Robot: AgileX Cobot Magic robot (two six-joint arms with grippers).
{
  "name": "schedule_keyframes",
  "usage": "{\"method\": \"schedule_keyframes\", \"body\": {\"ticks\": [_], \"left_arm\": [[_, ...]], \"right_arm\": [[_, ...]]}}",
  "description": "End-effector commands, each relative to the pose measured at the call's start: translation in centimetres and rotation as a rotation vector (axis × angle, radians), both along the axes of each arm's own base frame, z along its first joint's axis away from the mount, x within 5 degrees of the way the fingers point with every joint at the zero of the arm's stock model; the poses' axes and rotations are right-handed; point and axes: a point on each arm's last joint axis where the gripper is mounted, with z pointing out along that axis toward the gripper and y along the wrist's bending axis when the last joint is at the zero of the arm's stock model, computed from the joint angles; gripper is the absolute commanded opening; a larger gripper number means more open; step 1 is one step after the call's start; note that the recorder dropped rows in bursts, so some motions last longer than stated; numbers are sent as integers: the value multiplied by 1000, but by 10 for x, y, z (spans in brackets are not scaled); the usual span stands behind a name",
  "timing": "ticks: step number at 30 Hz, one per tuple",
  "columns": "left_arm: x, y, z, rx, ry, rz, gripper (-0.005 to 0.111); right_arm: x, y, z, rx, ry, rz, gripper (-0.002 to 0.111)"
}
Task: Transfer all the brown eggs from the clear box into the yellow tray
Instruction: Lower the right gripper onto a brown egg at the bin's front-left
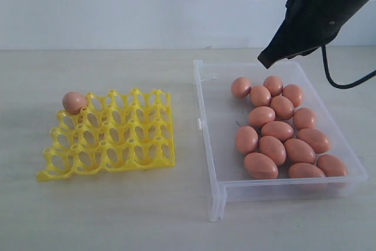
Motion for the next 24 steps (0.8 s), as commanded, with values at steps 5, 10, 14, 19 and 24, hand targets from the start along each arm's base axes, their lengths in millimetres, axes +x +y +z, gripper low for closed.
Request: {"method": "schedule_keyframes", "body": {"ticks": [5,10,14,19,24], "left_arm": [[0,0,1,6,-5,-4,4],[0,0,1,6,-5,-4,4],[0,0,1,6,-5,-4,4],[0,0,1,6,-5,-4,4],[0,0,1,6,-5,-4,4]], "right_arm": [[1,0,-1,33,11,-4,0],[11,28,-50,99,212,218,0],[29,37,-82,107,308,162,0],[36,41,-102,117,432,57,32],[36,40,-105,155,470,-88,63]]}}
